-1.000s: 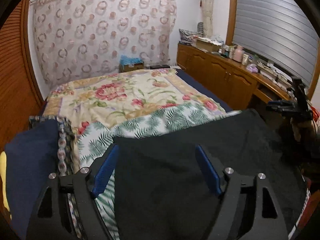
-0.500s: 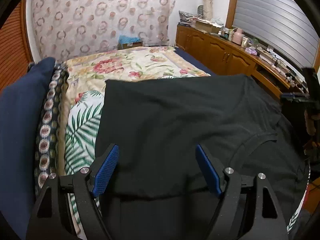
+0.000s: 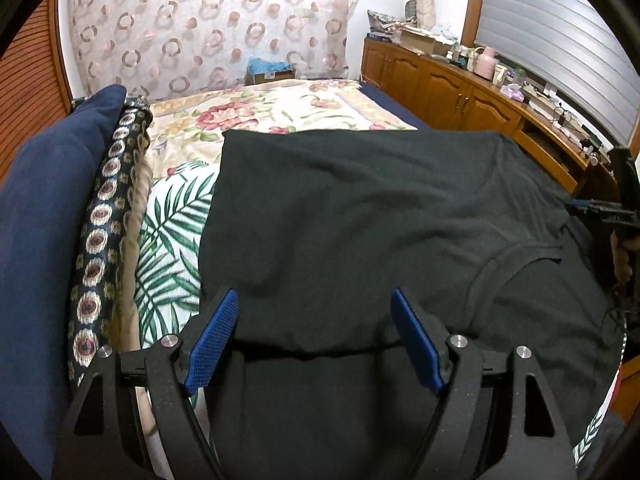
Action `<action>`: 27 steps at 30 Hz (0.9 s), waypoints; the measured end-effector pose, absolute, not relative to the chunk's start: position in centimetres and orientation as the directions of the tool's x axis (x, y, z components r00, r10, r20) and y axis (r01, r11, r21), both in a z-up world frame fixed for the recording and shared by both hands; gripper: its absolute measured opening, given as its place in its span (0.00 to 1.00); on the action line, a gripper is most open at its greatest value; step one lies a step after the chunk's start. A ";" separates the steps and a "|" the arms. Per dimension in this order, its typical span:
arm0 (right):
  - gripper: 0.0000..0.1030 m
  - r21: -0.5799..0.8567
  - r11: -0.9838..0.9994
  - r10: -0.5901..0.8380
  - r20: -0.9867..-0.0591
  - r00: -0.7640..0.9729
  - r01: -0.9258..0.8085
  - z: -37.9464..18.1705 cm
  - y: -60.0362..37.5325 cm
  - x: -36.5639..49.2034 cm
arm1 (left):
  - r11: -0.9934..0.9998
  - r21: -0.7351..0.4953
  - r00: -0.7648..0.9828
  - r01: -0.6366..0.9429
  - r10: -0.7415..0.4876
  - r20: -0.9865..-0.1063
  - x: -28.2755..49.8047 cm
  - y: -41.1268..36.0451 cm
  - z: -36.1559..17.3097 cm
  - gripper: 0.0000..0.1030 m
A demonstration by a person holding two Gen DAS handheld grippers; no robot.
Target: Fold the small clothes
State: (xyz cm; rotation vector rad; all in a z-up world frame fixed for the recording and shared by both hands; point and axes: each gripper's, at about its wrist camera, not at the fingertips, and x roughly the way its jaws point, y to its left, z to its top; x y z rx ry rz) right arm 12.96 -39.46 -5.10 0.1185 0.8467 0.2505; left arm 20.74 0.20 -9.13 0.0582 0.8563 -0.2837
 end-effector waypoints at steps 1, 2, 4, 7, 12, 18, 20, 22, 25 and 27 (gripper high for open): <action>0.59 0.202 0.964 0.266 -0.722 0.639 -0.172 -5.1 -39.5 13.3 | 0.962 -0.062 0.619 0.265 -0.219 -0.754 20.6 0.3 -9.2 0.77; 0.59 0.202 0.963 0.268 -0.717 0.643 -0.176 -5.2 -39.3 13.5 | 0.964 -0.061 0.618 0.258 -0.213 -0.757 20.4 0.3 -9.2 0.77; 0.55 0.192 0.963 0.268 -0.706 0.656 -0.187 -5.7 -38.4 13.4 | 0.967 -0.060 0.619 0.246 -0.205 -0.758 20.1 0.5 -9.3 0.77; 0.50 0.172 0.963 0.268 -0.693 0.669 -0.207 -6.2 -37.3 13.3 | 0.972 -0.056 0.620 0.226 -0.188 -0.762 19.7 0.8 -9.2 0.77; 0.37 0.136 0.965 0.256 -0.685 0.682 -0.226 -6.5 -37.0 13.0 | 0.979 -0.052 0.610 0.198 -0.164 -0.775 19.6 1.0 -9.5 0.77; 0.13 0.115 0.963 0.257 -0.662 0.704 -0.243 -6.0 -37.4 12.3 | 0.981 -0.061 0.621 0.186 -0.165 -0.766 19.5 0.7 -9.7 0.64; 0.12 0.114 0.962 0.260 -0.659 0.706 -0.248 -6.1 -37.5 12.1 | 0.981 -0.071 0.622 0.179 -0.168 -0.765 19.6 0.8 -9.6 0.59; 0.11 0.111 0.961 0.262 -0.659 0.705 -0.254 -6.1 -37.7 12.0 | 0.984 -0.075 0.613 0.164 -0.161 -0.774 20.0 1.1 -9.8 0.52; 0.09 0.112 0.959 0.269 -0.657 0.704 -0.261 -6.1 -37.8 11.9 | 0.985 -0.077 0.602 0.155 -0.156 -0.783 20.2 1.4 -10.2 0.47; 0.09 0.110 0.958 0.270 -0.655 0.706 -0.265 -5.9 -38.0 11.9 | 0.984 -0.094 0.591 0.152 -0.167 -0.789 20.1 1.7 -10.4 0.46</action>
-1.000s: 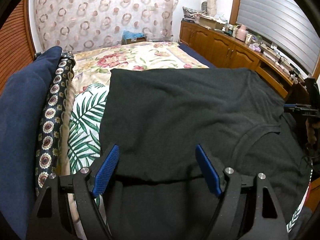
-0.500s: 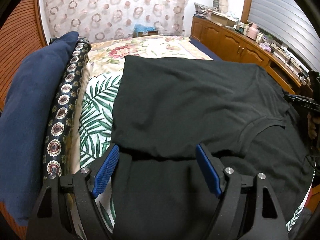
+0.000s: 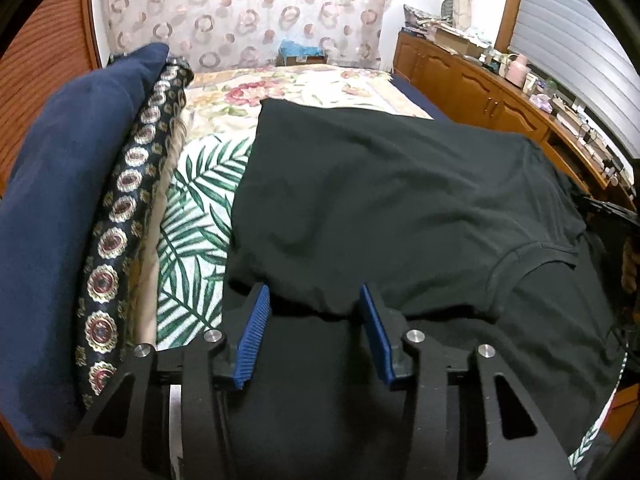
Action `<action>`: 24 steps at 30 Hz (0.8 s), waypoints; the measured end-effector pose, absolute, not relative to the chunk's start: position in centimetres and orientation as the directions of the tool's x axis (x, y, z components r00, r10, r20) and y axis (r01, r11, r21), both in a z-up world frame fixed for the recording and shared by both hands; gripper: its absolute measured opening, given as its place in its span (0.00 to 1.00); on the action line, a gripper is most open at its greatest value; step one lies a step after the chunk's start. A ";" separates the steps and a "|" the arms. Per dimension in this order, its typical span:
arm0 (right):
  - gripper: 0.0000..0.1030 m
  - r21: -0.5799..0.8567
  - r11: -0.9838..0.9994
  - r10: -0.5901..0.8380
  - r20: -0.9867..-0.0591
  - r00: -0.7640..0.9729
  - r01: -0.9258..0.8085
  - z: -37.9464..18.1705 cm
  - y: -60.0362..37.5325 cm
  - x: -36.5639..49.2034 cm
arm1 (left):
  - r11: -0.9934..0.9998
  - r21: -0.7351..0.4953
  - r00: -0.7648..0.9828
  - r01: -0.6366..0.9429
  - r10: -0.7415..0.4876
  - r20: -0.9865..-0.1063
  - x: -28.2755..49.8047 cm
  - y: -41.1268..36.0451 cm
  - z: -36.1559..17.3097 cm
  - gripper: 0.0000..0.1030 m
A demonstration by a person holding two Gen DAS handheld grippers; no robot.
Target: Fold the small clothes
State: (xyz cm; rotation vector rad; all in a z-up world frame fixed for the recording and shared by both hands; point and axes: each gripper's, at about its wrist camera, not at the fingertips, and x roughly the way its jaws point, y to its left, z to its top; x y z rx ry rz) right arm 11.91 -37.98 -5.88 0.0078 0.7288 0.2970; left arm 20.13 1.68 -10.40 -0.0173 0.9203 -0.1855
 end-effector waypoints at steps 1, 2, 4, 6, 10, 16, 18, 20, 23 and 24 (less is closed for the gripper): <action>0.08 0.110 0.958 0.271 -0.654 0.707 -0.265 -5.7 -38.0 11.8 | 0.984 -0.097 0.585 0.151 -0.168 -0.794 20.1 1.7 -10.6 0.44; 0.08 0.109 0.958 0.271 -0.651 0.709 -0.266 -5.6 -38.0 11.9 | 0.984 -0.096 0.577 0.152 -0.167 -0.799 20.1 1.7 -10.7 0.43; 0.07 0.103 0.958 0.268 -0.648 0.713 -0.267 -5.6 -38.0 11.8 | 0.983 -0.092 0.576 0.156 -0.166 -0.800 19.9 1.5 -10.8 0.42; 0.07 0.100 0.957 0.273 -0.640 0.718 -0.274 -5.5 -37.9 11.7 | 0.983 -0.098 0.577 0.154 -0.170 -0.799 19.8 1.4 -10.8 0.42; 0.06 0.100 0.953 0.282 -0.630 0.723 -0.285 -5.4 -37.9 11.6 | 0.985 -0.105 0.589 0.137 -0.166 -0.791 20.6 1.5 -10.8 0.42; 0.06 0.100 0.949 0.296 -0.607 0.737 -0.299 -5.1 -38.1 11.5 | 0.987 -0.093 0.626 0.131 -0.156 -0.764 22.0 1.2 -10.4 0.27; 0.05 0.094 0.948 0.297 -0.601 0.742 -0.304 -4.9 -38.0 11.5 | 0.987 -0.090 0.633 0.130 -0.152 -0.759 22.3 1.2 -10.3 0.11; 0.05 0.088 0.946 0.300 -0.596 0.745 -0.311 -4.8 -38.1 11.5 | 0.988 -0.083 0.644 0.128 -0.146 -0.751 22.4 1.4 -10.1 0.04; 0.04 0.076 0.947 0.296 -0.584 0.756 -0.313 -4.6 -38.1 11.2 | 0.988 -0.084 0.679 0.130 -0.150 -0.718 21.9 1.8 -9.0 0.02; 0.04 0.074 0.947 0.295 -0.578 0.761 -0.312 -4.4 -38.1 11.1 | 0.987 -0.087 0.689 0.134 -0.156 -0.708 21.6 2.0 -8.5 0.02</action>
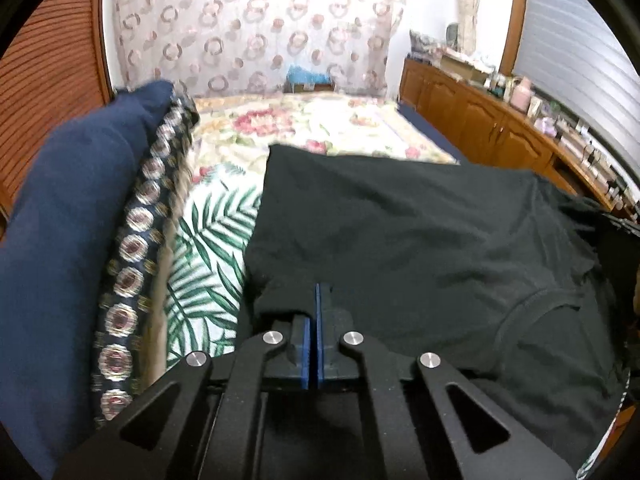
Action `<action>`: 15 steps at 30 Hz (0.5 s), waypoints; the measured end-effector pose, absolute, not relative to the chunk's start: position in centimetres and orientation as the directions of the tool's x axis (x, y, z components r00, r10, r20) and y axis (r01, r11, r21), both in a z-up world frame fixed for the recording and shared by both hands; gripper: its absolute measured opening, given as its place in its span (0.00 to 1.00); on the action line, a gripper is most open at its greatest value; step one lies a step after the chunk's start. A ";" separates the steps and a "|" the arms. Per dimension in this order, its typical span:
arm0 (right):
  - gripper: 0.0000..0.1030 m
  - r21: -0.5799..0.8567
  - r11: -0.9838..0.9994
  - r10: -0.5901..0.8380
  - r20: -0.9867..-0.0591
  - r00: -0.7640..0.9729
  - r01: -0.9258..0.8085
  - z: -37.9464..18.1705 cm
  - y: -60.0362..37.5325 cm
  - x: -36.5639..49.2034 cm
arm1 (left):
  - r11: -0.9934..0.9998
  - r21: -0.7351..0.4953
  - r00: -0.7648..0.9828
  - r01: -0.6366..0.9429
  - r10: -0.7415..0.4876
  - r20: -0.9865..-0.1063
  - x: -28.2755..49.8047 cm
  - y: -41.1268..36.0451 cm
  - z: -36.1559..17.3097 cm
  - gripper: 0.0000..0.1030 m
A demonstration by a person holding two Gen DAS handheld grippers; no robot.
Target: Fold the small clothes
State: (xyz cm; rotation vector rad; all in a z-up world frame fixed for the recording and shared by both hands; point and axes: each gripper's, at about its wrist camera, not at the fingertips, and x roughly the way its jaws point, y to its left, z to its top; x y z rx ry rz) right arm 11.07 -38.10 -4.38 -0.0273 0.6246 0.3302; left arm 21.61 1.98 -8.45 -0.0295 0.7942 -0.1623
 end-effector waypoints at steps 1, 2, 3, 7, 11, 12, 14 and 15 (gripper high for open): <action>0.04 0.072 0.948 0.295 -0.571 0.766 -0.310 -4.1 -38.1 10.9 | 0.986 -0.091 0.701 0.136 -0.161 -0.695 21.4 2.2 -7.9 0.02; 0.04 0.068 0.949 0.292 -0.560 0.775 -0.308 -3.8 -38.2 10.7 | 0.985 -0.098 0.712 0.142 -0.170 -0.681 21.1 2.4 -7.4 0.02; 0.04 0.065 0.949 0.292 -0.550 0.783 -0.308 -3.4 -38.2 10.4 | 0.984 -0.106 0.727 0.141 -0.176 -0.664 20.7 2.7 -6.7 0.02; 0.04 0.032 0.950 0.281 -0.516 0.809 -0.310 -2.1 -38.0 8.9 | 0.980 -0.136 0.767 0.146 -0.199 -0.611 19.1 4.0 -5.0 0.02; 0.04 0.007 0.951 0.273 -0.493 0.826 -0.310 -1.3 -37.8 7.1 | 0.979 -0.137 0.786 0.149 -0.201 -0.585 17.8 4.6 -4.1 0.02; 0.04 0.005 0.951 0.273 -0.487 0.830 -0.310 -1.3 -37.9 6.6 | 0.979 -0.138 0.791 0.149 -0.202 -0.577 17.3 4.8 -3.9 0.02; 0.04 0.003 0.951 0.273 -0.474 0.837 -0.308 -1.1 -38.0 5.5 | 0.979 -0.139 0.800 0.151 -0.204 -0.565 16.5 5.1 -3.4 0.02; 0.04 0.003 0.951 0.274 -0.468 0.840 -0.308 -1.0 -38.0 4.9 | 0.979 -0.137 0.804 0.152 -0.203 -0.559 16.0 5.3 -3.2 0.02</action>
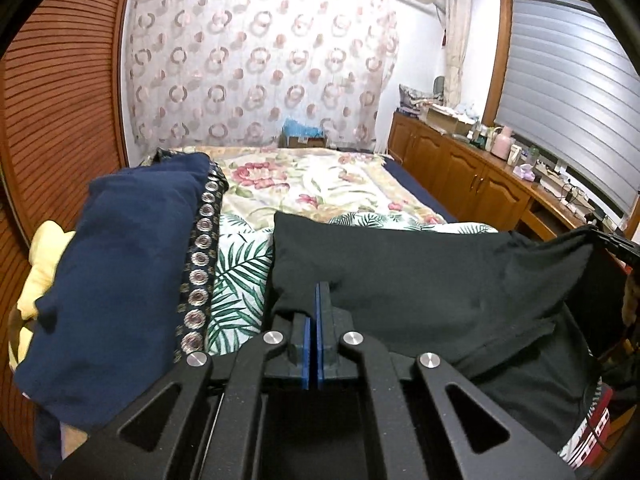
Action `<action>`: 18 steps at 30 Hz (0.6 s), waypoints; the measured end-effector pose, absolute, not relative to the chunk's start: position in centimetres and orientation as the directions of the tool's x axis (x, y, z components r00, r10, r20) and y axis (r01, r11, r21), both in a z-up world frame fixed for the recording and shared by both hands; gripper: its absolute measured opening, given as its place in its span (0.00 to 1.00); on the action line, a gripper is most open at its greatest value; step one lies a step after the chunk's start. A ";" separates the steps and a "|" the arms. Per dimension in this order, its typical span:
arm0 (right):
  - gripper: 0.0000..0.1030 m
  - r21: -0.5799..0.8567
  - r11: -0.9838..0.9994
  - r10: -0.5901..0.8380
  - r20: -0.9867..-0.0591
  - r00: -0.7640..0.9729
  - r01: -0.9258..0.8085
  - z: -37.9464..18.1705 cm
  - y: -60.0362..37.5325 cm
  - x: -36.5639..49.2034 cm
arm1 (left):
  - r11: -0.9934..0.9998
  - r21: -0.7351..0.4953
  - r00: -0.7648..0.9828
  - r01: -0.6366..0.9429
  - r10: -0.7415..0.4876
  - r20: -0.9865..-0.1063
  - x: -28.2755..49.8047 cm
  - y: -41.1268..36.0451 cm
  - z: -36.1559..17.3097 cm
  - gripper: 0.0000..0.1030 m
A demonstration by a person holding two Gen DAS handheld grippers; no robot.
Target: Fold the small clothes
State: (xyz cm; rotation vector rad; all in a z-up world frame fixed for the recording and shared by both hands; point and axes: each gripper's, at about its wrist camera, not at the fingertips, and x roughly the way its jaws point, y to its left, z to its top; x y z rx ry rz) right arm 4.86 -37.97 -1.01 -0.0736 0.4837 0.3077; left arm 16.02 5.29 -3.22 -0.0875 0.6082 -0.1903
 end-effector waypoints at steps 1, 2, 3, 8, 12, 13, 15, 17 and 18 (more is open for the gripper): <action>0.04 0.002 0.951 0.274 -0.466 0.841 -0.309 -1.2 -38.2 4.5 | 0.979 -0.137 0.806 0.152 -0.204 -0.556 15.7 5.3 -3.0 0.02; 0.04 -0.001 0.951 0.274 -0.463 0.843 -0.309 -1.3 -38.2 4.0 | 0.978 -0.139 0.808 0.156 -0.207 -0.552 15.1 5.5 -2.9 0.02; 0.04 -0.003 0.951 0.274 -0.462 0.843 -0.310 -1.4 -38.2 3.4 | 0.978 -0.136 0.810 0.157 -0.207 -0.549 14.6 5.5 -2.9 0.02; 0.04 -0.010 0.950 0.271 -0.462 0.844 -0.311 -2.0 -38.4 0.6 | 0.980 -0.119 0.813 0.159 -0.199 -0.547 11.8 5.8 -3.2 0.02; 0.04 -0.008 0.949 0.274 -0.468 0.840 -0.314 -2.6 -38.8 -1.6 | 0.980 -0.122 0.815 0.155 -0.196 -0.546 9.9 6.4 -3.5 0.02; 0.04 -0.008 0.949 0.274 -0.472 0.838 -0.314 -2.7 -38.9 -2.1 | 0.980 -0.126 0.813 0.156 -0.200 -0.546 9.5 6.5 -3.5 0.02; 0.04 -0.011 0.949 0.270 -0.482 0.834 -0.314 -2.7 -39.1 -3.0 | 0.978 -0.133 0.811 0.159 -0.207 -0.548 8.7 6.6 -3.7 0.02; 0.04 -0.011 0.950 0.268 -0.490 0.830 -0.313 -2.8 -39.2 -3.8 | 0.978 -0.128 0.805 0.165 -0.209 -0.556 8.0 6.6 -3.9 0.02; 0.04 -0.007 0.950 0.268 -0.494 0.827 -0.312 -2.7 -39.3 -4.2 | 0.978 -0.127 0.801 0.168 -0.210 -0.560 7.6 6.4 -4.0 0.02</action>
